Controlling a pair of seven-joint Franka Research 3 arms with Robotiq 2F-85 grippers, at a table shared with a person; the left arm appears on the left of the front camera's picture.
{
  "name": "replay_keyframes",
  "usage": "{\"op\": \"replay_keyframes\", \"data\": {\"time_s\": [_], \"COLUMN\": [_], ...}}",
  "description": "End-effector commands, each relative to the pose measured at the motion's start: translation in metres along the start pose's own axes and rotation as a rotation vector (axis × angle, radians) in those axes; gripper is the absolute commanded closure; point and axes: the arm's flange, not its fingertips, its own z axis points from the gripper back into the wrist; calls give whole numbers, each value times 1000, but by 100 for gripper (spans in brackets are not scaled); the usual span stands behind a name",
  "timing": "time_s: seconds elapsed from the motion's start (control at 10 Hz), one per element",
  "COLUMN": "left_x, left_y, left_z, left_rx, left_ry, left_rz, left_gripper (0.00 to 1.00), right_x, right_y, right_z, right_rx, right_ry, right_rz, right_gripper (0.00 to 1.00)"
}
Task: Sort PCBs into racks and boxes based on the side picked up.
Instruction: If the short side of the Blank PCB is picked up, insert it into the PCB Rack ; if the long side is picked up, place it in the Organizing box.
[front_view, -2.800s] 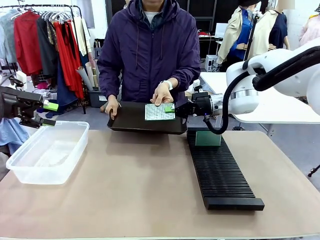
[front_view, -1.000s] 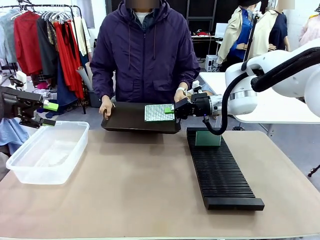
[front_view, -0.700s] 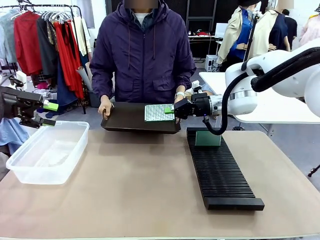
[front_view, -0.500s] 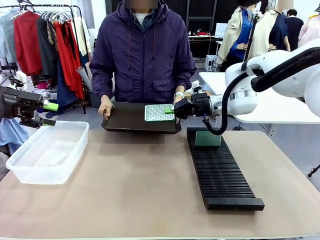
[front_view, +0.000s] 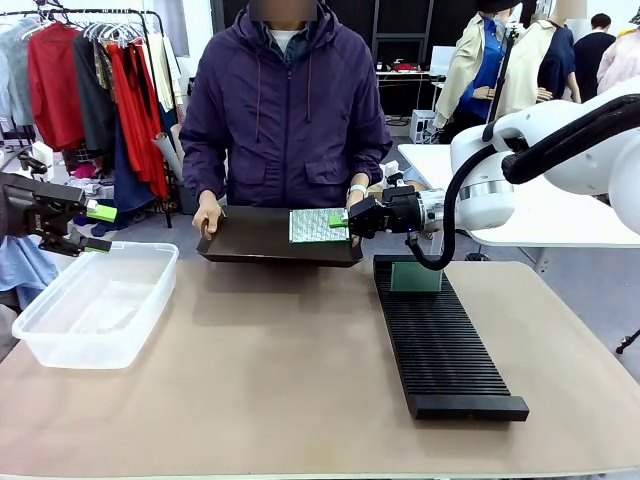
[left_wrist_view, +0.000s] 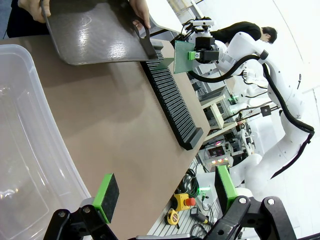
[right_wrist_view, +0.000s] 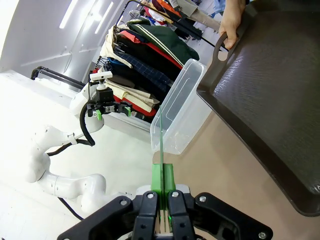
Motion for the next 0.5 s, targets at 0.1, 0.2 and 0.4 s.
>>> {"op": "replay_keyframes", "data": {"time_s": [0.1, 0.2, 0.4], "left_x": [0, 0, 0], "left_y": [-1, -1, -1], "left_z": [1, 1, 1], "left_rx": [1, 1, 1], "left_ry": [-2, -2, -2], "left_rz": [-1, -1, -1], "left_gripper": [0, 0, 0], "right_x": [1, 1, 1], "right_y": [2, 2, 2], "right_z": [-2, -2, -2], "right_rx": [2, 2, 2], "right_ry": [2, 2, 2], "right_rz": [3, 3, 3], "right_gripper": [100, 100, 100]}}
